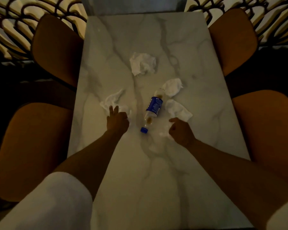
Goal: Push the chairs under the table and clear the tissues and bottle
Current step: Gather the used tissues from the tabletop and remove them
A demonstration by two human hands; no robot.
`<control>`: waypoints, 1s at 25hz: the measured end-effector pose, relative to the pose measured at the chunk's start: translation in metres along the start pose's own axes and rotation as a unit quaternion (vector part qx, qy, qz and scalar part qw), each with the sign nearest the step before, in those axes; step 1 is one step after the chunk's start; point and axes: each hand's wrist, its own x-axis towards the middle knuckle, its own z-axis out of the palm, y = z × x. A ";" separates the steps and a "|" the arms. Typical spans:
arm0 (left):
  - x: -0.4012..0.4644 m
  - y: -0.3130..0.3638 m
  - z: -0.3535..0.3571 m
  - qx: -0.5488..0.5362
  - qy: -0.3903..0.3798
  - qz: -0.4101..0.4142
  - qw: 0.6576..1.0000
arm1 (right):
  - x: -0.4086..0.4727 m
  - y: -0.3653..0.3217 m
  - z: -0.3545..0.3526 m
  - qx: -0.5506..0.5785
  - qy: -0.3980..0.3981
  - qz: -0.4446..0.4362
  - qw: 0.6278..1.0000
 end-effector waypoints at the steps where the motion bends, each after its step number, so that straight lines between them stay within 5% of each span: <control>1: -0.001 0.004 0.003 -0.013 -0.016 -0.014 1.000 | 0.006 -0.002 -0.012 0.012 0.029 0.005 0.999; 4: -0.019 0.011 0.003 -0.073 -0.004 -0.016 0.997 | 0.032 -0.004 -0.034 -0.006 0.053 0.019 0.998; 11: -0.043 0.012 -0.001 -0.130 -0.013 -0.032 0.991 | 0.075 0.003 -0.025 -0.143 -0.068 0.075 0.985; 17: 0.002 0.031 -0.027 -0.133 0.031 -0.061 0.989 | 0.075 0.018 -0.012 -0.076 0.075 0.066 0.992; 22: 0.041 0.054 -0.047 -0.156 0.087 -0.053 0.982 | 0.104 0.007 -0.048 -0.100 0.209 -0.093 0.968; 25: 0.066 0.061 -0.055 -0.151 0.127 -0.025 0.980 | 0.145 -0.005 -0.058 -0.093 0.205 -0.137 0.965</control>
